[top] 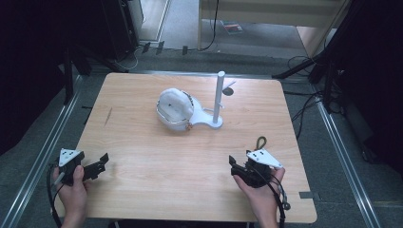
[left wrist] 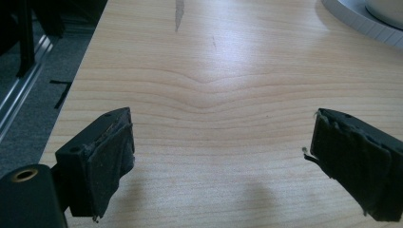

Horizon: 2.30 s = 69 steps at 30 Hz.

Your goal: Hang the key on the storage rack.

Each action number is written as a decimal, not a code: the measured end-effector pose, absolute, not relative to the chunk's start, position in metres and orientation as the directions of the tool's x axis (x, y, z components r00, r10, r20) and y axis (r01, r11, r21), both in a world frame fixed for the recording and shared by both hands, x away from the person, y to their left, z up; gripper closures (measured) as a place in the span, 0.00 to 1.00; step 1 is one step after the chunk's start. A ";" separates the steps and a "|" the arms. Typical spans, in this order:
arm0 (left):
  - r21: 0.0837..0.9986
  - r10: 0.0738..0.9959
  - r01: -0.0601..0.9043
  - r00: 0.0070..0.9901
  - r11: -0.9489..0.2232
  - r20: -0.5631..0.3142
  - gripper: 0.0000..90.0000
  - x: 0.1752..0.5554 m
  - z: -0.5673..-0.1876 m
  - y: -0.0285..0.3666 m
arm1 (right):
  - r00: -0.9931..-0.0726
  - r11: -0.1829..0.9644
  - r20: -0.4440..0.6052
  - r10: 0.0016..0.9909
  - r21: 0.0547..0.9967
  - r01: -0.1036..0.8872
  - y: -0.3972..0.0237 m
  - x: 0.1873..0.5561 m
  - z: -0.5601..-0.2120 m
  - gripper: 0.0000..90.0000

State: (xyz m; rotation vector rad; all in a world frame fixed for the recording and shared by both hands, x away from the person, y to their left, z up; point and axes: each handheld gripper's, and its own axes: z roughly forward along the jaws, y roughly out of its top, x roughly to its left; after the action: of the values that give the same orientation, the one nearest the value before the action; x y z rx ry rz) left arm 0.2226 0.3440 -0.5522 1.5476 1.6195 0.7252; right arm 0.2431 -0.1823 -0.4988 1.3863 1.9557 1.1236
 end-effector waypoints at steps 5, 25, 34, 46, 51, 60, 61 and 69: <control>0.826 0.990 0.554 0.030 0.099 -0.138 0.09 0.223 -0.552 0.343 | -0.336 0.144 0.065 0.940 0.815 0.562 -0.202 0.238 -0.501 0.38; 0.826 0.990 0.555 0.030 0.100 -0.140 0.09 0.223 -0.552 0.343 | -0.256 0.098 0.116 0.960 0.716 0.691 -0.231 0.249 -0.504 0.40; 0.825 0.990 0.555 0.029 0.101 -0.141 0.09 0.223 -0.552 0.343 | -0.139 0.015 0.148 0.979 0.631 0.776 -0.231 0.268 -0.494 0.43; 0.825 0.989 0.556 0.031 0.101 -0.142 0.09 0.223 -0.552 0.344 | -0.055 -0.038 0.152 0.987 0.549 0.835 -0.230 0.299 -0.505 0.57; 0.825 0.989 0.556 0.032 0.100 -0.142 0.09 0.223 -0.552 0.343 | -0.017 -0.061 0.138 0.990 0.536 0.842 -0.233 0.308 -0.507 0.60; 0.826 0.990 0.554 0.030 0.100 -0.140 0.09 0.223 -0.552 0.343 | 0.028 -0.109 0.165 0.986 0.507 0.855 -0.235 0.322 -0.514 0.61; 0.826 0.990 0.555 0.030 0.100 -0.140 0.09 0.223 -0.552 0.343 | 0.032 -0.116 0.172 0.985 0.502 0.857 -0.235 0.323 -0.514 0.61; 0.824 0.989 0.557 0.032 0.101 -0.142 0.09 0.223 -0.552 0.343 | 0.019 -0.091 0.148 0.989 0.497 0.863 -0.231 0.324 -0.518 0.65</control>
State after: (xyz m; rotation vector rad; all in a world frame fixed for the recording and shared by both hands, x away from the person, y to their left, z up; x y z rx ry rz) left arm 0.2227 0.3434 -0.5522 1.5509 1.6217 0.7212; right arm 0.3244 -0.2306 -0.5184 2.0302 1.9135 0.6757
